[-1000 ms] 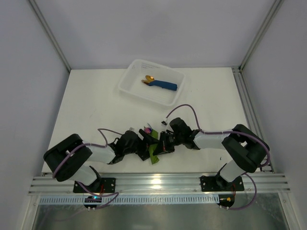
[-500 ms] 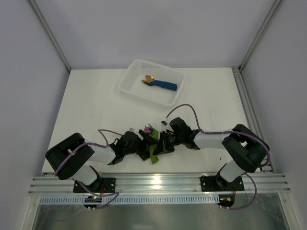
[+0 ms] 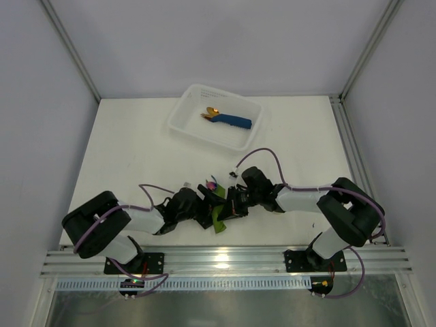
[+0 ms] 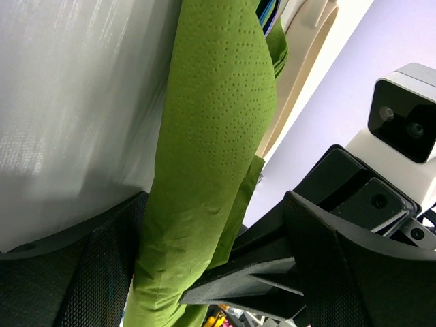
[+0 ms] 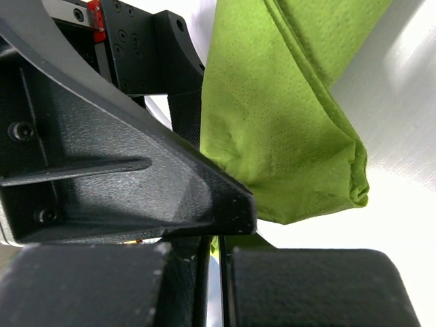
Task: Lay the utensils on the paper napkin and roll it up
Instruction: Pick up the utensils from the center of the board.
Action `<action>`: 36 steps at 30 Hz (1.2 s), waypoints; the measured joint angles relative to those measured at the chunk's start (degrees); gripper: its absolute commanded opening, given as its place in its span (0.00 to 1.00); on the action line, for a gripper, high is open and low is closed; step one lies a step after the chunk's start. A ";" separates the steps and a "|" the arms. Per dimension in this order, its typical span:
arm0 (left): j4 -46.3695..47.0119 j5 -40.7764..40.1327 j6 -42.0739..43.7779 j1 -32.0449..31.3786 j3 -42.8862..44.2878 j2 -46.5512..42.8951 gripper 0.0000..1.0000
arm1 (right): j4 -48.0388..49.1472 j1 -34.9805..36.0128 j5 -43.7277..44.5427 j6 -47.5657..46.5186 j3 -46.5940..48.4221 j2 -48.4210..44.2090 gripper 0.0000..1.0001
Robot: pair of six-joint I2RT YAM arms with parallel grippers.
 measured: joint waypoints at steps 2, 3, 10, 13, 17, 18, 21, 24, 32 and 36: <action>-0.22 -0.31 -0.15 -0.26 0.15 0.00 0.84 | -0.11 0.02 -0.13 0.02 0.00 -0.22 0.04; -0.26 -0.37 -0.17 -0.33 0.17 0.02 0.84 | -0.20 0.00 -0.17 0.00 0.00 -0.31 0.04; 0.00 -0.52 -1.11 -0.70 0.26 0.46 0.83 | -0.44 -0.11 -0.37 0.02 0.00 -1.20 0.04; 0.44 -0.50 -1.27 -0.76 0.28 0.92 0.82 | -0.46 -0.11 -0.39 0.02 0.00 -1.60 0.04; 0.92 -0.76 -1.57 -1.01 0.31 1.42 0.80 | -0.48 -0.20 -0.42 0.02 -0.11 -1.75 0.04; 0.92 -0.83 -1.57 -1.05 0.33 1.42 0.79 | -0.48 -0.22 -0.42 0.02 -0.22 -1.81 0.04; 1.55 -1.40 -1.79 -1.44 0.00 1.62 0.78 | -0.42 -0.31 -0.42 0.15 -0.50 -2.03 0.04; 2.25 -2.01 -1.95 -1.81 -0.13 1.75 0.76 | -0.11 -0.37 -0.39 0.26 -0.83 -2.05 0.04; 3.32 -2.71 -2.49 -2.19 0.00 2.73 0.74 | 0.17 -0.37 -0.37 0.57 -1.05 -2.05 0.04; 3.96 -3.15 -2.67 -2.34 0.15 3.37 0.72 | 0.17 -0.42 -0.37 0.61 -1.05 -2.05 0.04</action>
